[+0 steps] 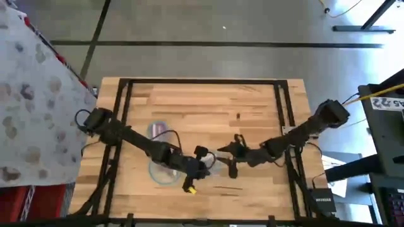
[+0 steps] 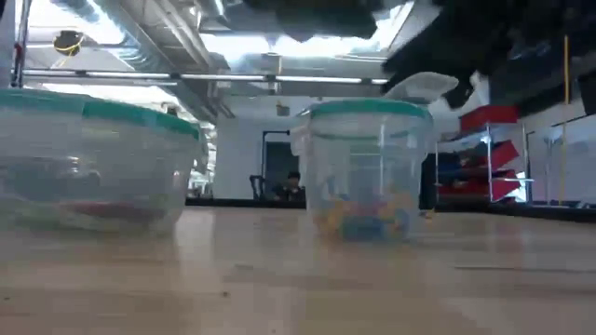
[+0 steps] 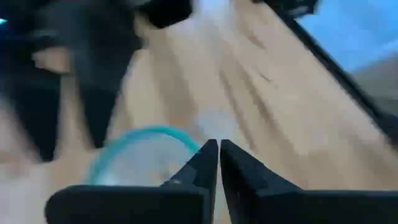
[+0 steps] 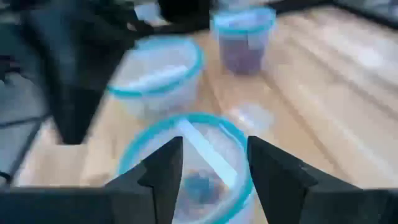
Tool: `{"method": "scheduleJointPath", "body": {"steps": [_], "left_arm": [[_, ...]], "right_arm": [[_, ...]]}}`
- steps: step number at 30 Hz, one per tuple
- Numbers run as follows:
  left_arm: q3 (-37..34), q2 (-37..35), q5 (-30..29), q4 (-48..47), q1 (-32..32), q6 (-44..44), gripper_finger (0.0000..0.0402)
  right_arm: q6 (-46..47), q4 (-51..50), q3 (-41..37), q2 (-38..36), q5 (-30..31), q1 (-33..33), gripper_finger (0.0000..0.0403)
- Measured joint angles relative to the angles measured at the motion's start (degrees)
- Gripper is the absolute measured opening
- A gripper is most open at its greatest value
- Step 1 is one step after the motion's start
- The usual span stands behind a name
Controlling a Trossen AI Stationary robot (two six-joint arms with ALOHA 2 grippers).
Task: Sort candy
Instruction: Open the top small transparent bin
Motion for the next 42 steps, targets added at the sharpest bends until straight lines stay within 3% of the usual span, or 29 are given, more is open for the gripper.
{"method": "scheduleJointPath", "body": {"steps": [9,15,21,25,27,31,36,42], "left_arm": [[0.19,1.98,-9.09,-5.21,0.29,0.59,0.0003],[0.06,1.16,-17.16,-9.47,0.65,0.61,0.0003],[0.10,-0.43,-17.80,-8.38,0.02,0.73,0.0003],[0.91,-0.43,-17.80,-5.26,-0.94,2.79,0.0003],[1.22,-0.49,-16.97,-1.88,-1.14,4.48,0.0003],[1.22,-0.12,-8.11,5.36,0.37,5.50,0.0003],[1.28,3.11,-1.84,7.22,3.37,5.38,0.0003],[1.22,5.61,2.37,7.08,3.79,5.38,0.0003]], "right_arm": [[0.37,-13.98,6.88,2.95,-3.58,1.75,0.0166],[0.42,-13.85,11.59,3.03,-3.98,6.30,0.0165],[0.69,-19.90,16.10,2.05,-1.39,10.52,0.0165],[3.79,-19.57,14.96,2.40,-6.06,14.79,0.0165],[7.14,-17.02,14.68,3.62,-8.68,17.36,0.0165],[14.28,-16.92,14.29,8.04,-7.93,20.85,0.0165],[18.36,-22.42,14.27,10.75,2.48,21.14,0.0165],[22.30,-35.54,14.33,6.66,10.84,20.68,0.0165]]}}
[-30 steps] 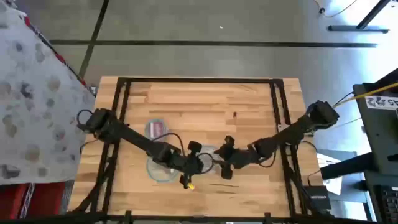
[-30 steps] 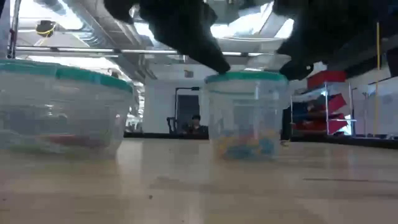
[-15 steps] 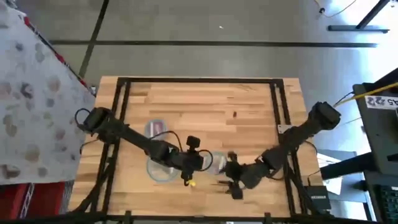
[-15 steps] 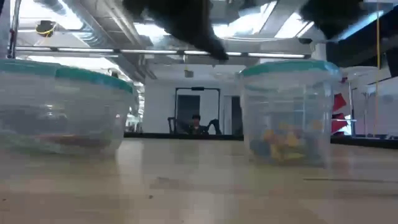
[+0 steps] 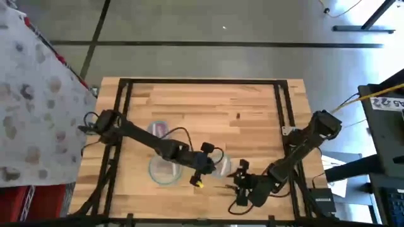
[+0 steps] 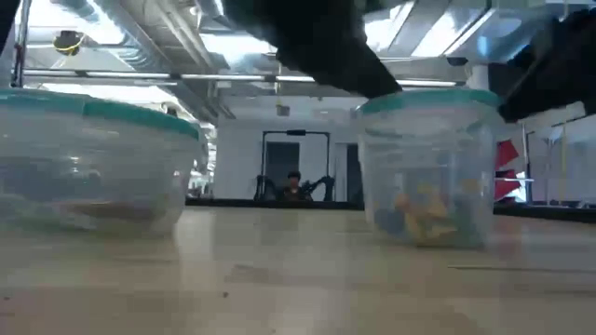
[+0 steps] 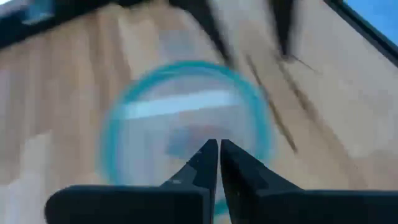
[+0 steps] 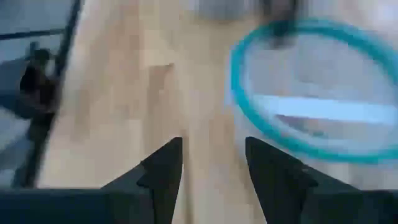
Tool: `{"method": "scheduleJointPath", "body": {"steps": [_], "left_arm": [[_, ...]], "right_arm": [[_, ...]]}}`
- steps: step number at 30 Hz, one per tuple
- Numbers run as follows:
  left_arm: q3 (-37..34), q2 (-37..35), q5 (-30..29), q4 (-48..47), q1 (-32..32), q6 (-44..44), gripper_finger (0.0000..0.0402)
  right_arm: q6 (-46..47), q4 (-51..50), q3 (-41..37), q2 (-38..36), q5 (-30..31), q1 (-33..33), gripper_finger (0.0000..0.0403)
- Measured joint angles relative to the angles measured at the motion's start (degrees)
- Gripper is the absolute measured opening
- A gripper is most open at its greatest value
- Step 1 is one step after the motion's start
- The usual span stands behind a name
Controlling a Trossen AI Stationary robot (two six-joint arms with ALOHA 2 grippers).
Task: Sort candy
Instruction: Open the top small transparent bin
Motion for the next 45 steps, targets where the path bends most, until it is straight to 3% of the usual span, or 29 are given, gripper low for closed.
{"method": "scheduleJointPath", "body": {"steps": [4,11,16,20,24,27,32,41,45], "left_arm": [[0.00,0.00,-0.29,0.74,0.03,-0.02,0.0003],[1.88,0.02,-1.50,0.70,-0.06,1.48,0.0003],[2.75,0.00,-1.69,-0.74,1.30,1.38,0.0003],[2.83,1.54,-0.83,-4.52,3.20,0.89,0.0003],[3.06,3.21,3.32,-3.01,3.94,1.07,0.0003],[3.17,4.46,3.44,-2.43,3.96,1.05,0.0003],[3.04,5.18,3.55,-2.29,4.00,-0.16,0.0003],[2.05,5.24,3.45,-1.76,4.33,-1.73,0.0003],[1.81,5.22,3.42,-1.84,4.56,-1.82,0.0003]], "right_arm": [[7.77,-10.71,-0.06,-1.82,4.47,1.19,0.0165],[7.12,-4.00,-0.59,0.91,3.99,4.89,0.0165],[0.87,13.32,-9.71,3.12,4.11,3.38,0.0165],[-6.33,37.44,-20.18,3.08,3.19,0.04,0.0165],[-13.68,61.12,-28.33,4.06,-5.09,-3.57,0.0165],[-17.89,69.77,-29.99,5.88,-8.71,-5.79,0.0165],[-21.03,70.96,-28.13,8.98,-12.96,-8.24,0.0165],[-25.85,74.47,-25.77,11.32,-14.60,-8.56,0.0165],[-26.77,76.98,-23.24,11.25,-22.98,-8.58,0.0165]]}}
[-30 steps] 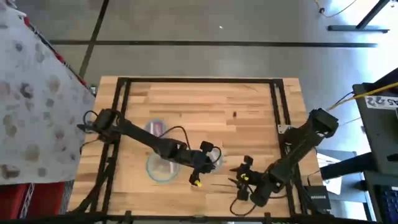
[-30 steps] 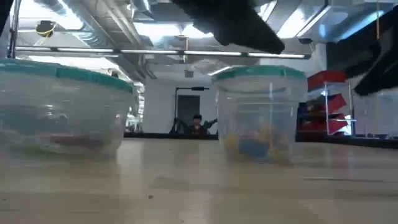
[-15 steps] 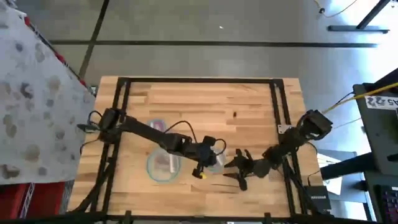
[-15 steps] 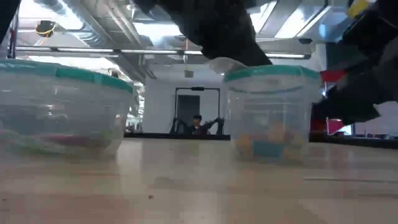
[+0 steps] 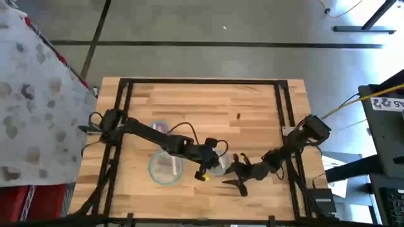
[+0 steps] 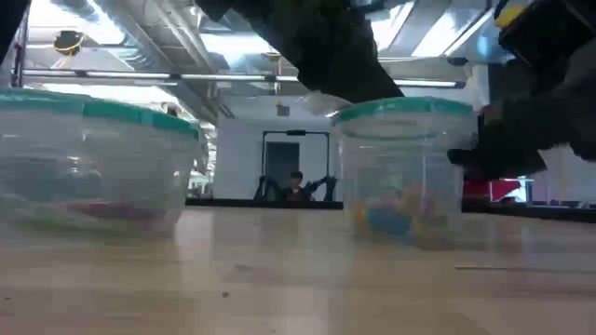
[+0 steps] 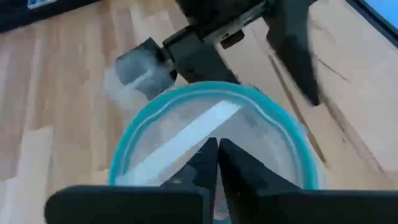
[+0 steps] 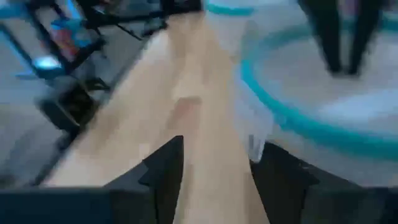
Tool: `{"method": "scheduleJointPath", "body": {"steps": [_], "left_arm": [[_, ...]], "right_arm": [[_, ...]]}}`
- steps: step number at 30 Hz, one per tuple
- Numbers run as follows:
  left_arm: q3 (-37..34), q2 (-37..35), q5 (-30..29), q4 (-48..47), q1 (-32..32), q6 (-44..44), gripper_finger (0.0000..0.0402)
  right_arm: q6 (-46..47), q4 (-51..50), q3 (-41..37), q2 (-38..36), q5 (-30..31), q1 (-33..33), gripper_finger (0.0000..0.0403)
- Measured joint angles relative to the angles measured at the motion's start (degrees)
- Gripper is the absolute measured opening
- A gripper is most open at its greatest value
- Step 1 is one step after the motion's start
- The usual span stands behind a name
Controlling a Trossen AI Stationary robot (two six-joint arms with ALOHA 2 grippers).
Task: Sort candy
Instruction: Open the top small transparent bin
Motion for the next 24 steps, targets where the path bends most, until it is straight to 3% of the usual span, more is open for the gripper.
{"method": "scheduleJointPath", "body": {"steps": [3,6,9,13,17,19,24], "left_arm": [[-0.13,-0.27,0.03,-0.21,0.00,0.05,0.0003],[0.32,-1.06,-0.43,-1.06,-0.17,0.02,0.0003],[2.01,-2.15,-2.18,-1.66,-0.74,0.06,0.0003],[4.71,-4.51,-5.94,-5.70,-2.17,1.20,0.0003],[7.36,-6.43,-11.75,-17.34,-2.40,0.44,0.0003],[6.87,-5.92,-11.24,-21.86,-1.36,-0.92,0.0003],[5.52,-4.58,-7.52,-21.70,0.83,-2.98,0.0003]], "right_arm": [[1.52,-2.63,1.61,-0.69,-4.53,0.09,0.0165],[4.16,-9.23,3.50,-1.02,-5.17,0.83,0.0165],[5.95,-19.02,5.19,-0.81,-1.64,0.87,0.0165],[6.26,-23.01,7.06,-0.93,3.00,0.73,0.0165],[7.20,-27.13,7.05,-2.14,7.78,0.82,0.0165],[7.81,-30.59,7.05,-3.82,11.16,0.79,0.0165],[10.36,-39.19,7.07,-8.58,17.21,0.80,0.0165]]}}
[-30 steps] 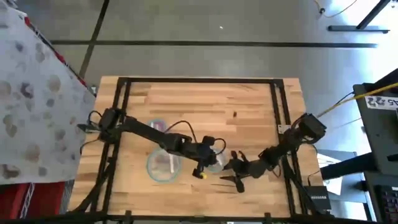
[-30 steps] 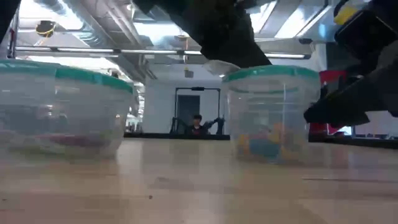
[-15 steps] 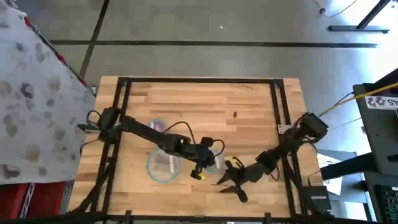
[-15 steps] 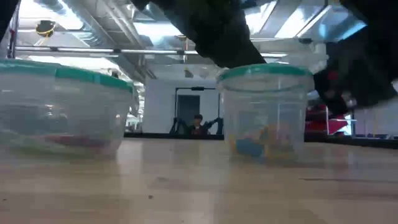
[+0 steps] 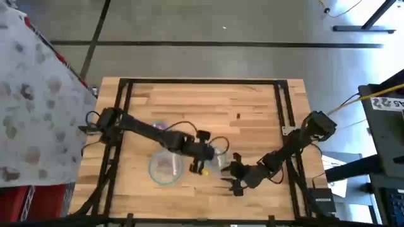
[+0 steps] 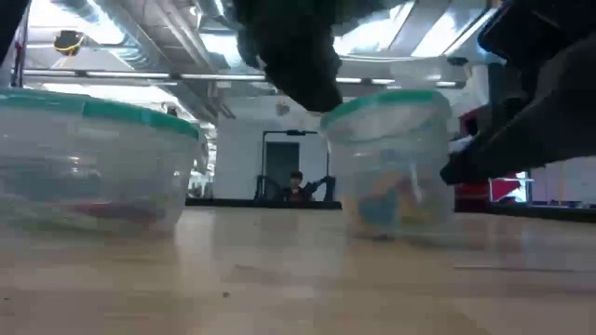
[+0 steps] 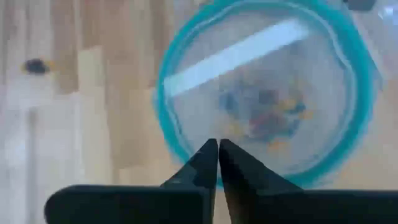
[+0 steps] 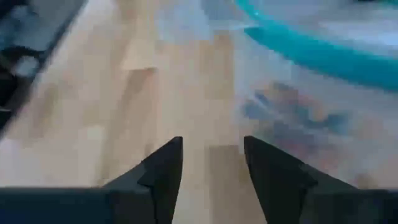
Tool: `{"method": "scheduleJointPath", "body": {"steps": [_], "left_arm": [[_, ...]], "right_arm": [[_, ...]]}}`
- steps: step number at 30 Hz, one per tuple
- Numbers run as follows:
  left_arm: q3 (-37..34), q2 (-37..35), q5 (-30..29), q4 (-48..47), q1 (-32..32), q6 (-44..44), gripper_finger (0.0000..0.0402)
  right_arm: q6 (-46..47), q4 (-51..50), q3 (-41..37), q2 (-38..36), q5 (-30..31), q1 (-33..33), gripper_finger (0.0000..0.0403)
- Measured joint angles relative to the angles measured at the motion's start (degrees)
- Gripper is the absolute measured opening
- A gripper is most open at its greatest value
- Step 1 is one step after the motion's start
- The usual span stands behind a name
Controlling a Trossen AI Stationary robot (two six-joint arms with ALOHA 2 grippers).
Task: Sort candy
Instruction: Open the top small transparent bin
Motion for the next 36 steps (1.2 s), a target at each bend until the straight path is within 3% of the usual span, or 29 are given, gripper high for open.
{"method": "scheduleJointPath", "body": {"steps": [7,11,19,30,32,36], "left_arm": [[1.67,-0.34,2.07,3.52,-1.95,-2.96,0.0003],[5.17,-0.58,1.68,5.16,-3.66,-2.35,0.0003],[8.05,-0.73,-5.50,4.64,-3.93,2.35,0.0003],[6.43,-0.30,-6.58,3.37,2.07,2.47,0.0003],[6.42,-0.13,-5.77,4.29,3.06,3.00,0.0003],[6.42,1.11,1.91,6.99,5.50,2.80,0.0003]], "right_arm": [[12.20,-24.85,-0.06,-8.77,12.57,-0.11,0.0165],[18.02,-35.81,-0.11,-12.85,14.26,-0.07,0.0165],[18.14,-37.86,-0.06,-15.66,14.31,-0.03,0.0165],[17.96,-38.75,-0.06,-15.59,14.15,-0.03,0.0165],[18.00,-39.32,-0.06,-15.59,13.62,-0.13,0.0165],[22.09,-46.27,-0.06,-15.57,12.95,-2.14,0.0165]]}}
